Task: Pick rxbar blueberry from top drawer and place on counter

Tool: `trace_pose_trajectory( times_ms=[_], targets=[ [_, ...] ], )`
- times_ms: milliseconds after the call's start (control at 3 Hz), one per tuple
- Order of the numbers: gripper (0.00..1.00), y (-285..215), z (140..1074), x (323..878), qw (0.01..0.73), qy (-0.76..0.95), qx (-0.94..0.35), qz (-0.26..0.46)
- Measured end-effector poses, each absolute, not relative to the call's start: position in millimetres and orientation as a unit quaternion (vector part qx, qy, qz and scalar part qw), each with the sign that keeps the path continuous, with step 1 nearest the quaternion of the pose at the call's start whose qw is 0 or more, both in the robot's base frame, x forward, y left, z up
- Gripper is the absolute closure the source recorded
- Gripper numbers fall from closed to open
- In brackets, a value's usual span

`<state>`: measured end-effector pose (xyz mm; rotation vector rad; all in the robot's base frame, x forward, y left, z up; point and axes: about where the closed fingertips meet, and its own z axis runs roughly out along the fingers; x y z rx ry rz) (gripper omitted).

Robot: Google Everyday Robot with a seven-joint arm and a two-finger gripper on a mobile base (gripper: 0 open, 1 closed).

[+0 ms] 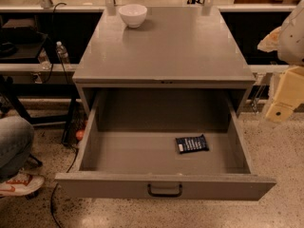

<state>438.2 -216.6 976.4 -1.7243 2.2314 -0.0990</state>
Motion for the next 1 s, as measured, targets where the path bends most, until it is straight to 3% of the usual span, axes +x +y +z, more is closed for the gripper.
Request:
trace_pose_trajectory(
  times_ms=[333,1000],
  targets=[
    [0.0,-217,976,438,0.16,0.781,-0.603,-0.034],
    [0.0,-211,905,479,0.18,0.767,-0.614,0.039]
  ],
)
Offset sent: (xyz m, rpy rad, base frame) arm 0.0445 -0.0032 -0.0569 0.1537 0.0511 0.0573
